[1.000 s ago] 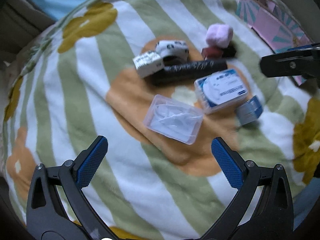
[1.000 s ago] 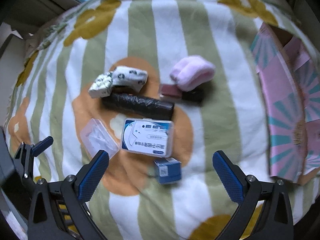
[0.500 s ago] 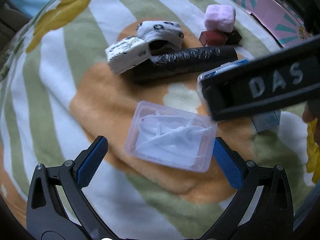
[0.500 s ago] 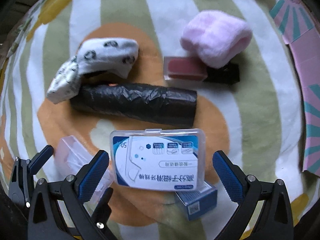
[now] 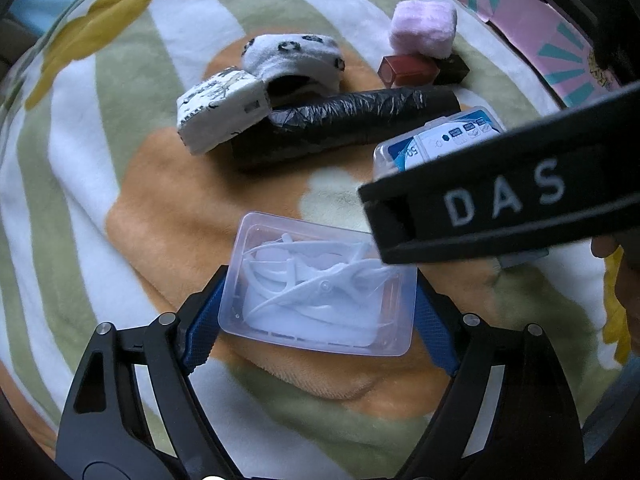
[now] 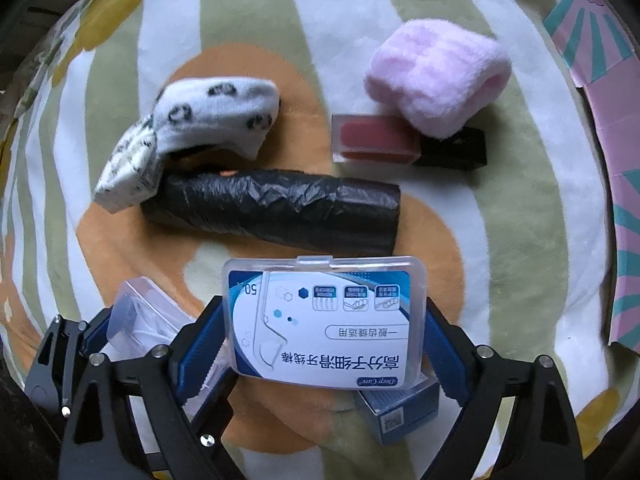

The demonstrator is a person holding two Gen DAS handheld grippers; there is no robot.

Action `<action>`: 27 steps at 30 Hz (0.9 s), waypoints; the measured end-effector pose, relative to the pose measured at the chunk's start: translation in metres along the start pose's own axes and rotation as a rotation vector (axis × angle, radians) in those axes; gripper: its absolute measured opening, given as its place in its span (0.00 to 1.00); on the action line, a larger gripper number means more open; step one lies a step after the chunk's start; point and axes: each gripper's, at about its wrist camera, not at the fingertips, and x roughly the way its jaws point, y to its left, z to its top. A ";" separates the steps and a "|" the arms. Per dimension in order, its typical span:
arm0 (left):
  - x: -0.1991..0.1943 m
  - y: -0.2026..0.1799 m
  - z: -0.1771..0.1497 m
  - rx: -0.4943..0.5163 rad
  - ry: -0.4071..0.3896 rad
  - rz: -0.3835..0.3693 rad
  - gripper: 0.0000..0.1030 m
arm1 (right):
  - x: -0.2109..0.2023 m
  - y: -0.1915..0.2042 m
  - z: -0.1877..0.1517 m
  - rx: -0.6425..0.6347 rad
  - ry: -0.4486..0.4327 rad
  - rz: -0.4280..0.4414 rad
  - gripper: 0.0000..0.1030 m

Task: Organize objects
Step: 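Grasp the clear plastic box with the left tool while the right tool grasps the floss-pick box, then carry both boxes into the cardboard box and open both tools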

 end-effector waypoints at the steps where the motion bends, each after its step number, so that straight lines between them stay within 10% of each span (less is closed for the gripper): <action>1: -0.002 0.001 0.000 -0.006 -0.003 0.000 0.79 | -0.004 -0.002 -0.001 -0.001 -0.005 0.002 0.87; 17: -0.103 0.004 0.009 -0.201 -0.121 0.080 0.79 | -0.185 -0.010 -0.035 -0.191 -0.216 0.016 0.87; 27: -0.201 -0.009 0.002 -0.391 -0.231 0.131 0.79 | -0.216 0.009 -0.057 -0.305 -0.389 0.016 0.87</action>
